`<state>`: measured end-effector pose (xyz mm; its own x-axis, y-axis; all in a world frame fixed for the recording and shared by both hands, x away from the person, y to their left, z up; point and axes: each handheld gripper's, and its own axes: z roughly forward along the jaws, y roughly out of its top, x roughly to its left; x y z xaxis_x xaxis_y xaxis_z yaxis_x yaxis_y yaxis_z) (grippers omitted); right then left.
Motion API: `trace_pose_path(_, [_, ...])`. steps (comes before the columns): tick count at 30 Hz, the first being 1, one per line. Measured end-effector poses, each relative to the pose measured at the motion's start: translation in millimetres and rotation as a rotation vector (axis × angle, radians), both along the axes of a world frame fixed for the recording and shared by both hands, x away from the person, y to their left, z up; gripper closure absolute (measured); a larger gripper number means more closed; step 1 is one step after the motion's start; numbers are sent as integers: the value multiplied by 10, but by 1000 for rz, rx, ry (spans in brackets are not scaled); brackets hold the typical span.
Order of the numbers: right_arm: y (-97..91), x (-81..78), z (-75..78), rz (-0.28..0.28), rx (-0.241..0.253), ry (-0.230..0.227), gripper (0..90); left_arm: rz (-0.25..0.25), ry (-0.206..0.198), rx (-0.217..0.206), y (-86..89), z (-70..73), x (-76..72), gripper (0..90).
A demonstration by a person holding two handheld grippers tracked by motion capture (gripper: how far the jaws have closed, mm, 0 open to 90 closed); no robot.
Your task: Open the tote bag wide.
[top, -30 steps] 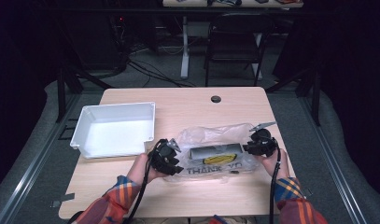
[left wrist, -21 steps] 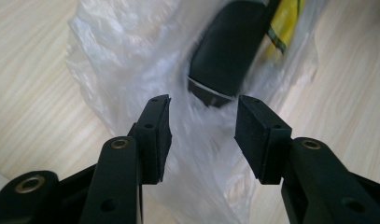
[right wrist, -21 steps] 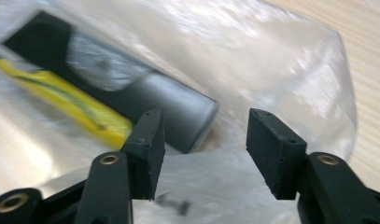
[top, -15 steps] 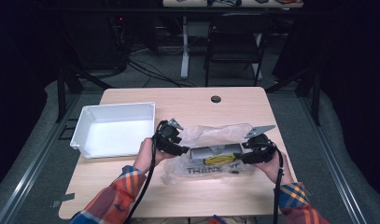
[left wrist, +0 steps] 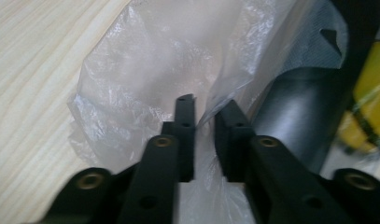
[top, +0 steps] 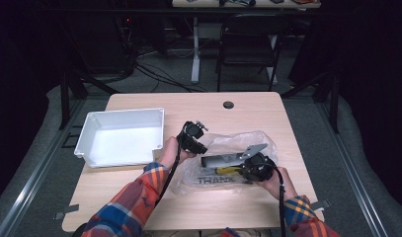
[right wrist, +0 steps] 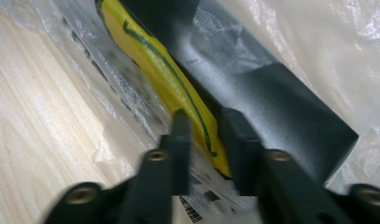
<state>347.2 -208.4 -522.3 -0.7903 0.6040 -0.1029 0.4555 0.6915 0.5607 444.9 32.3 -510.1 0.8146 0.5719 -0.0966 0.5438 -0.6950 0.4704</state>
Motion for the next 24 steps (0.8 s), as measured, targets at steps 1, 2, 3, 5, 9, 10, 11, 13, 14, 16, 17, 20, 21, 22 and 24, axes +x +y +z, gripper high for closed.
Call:
trace_pose_path(1, [-2,0,-11,1,4,7,878,5,-5,7,-11,-18,-1,867])
trace_pose_path(2, [-3,-4,-20,-2,1,6,898,6,-19,31,-24,-32,0,890])
trace_pose_path(3, [-4,-6,-33,2,9,21,900,18,-40,49,-38,-51,0,895])
trace_pose_path(5, [-9,-14,-69,3,16,39,900,43,-78,84,-54,-77,33,898])
trace_pose_path(9, [-36,-30,-139,23,-6,86,900,101,-127,133,-60,-116,177,899])
trace_pose_path(10, [-38,-40,-159,20,-8,91,900,120,-132,140,-67,-125,214,899])
trace_pose_path(11, [-41,-46,-178,22,-5,102,900,133,-140,147,-73,-130,254,899])
trace_pose_path(13, [-36,-57,-201,40,-12,119,900,160,-165,171,-89,-140,319,899])
trace_pose_path(14, [-29,-58,-209,57,-12,130,900,171,-184,182,-95,-154,344,899])
trace_pose_path(16, [-4,-73,-222,84,-20,152,900,190,-182,199,-87,-180,391,897])
trace_pose_path(17, [8,-78,-227,98,-32,160,900,197,-179,215,-79,-195,408,895])
trace_pose_path(20, [31,-88,-244,124,-37,183,899,203,-132,185,-17,-201,419,800])
trace_pose_path(21, [31,-89,-235,119,-30,181,831,203,-128,169,2,-177,399,751])
trace_pose_path(22, [25,-86,-217,111,-4,191,783,205,-129,158,20,-133,368,690])
trace_pose_path(24, [-3,-71,-132,121,32,175,678,203,-138,100,54,-22,276,585])
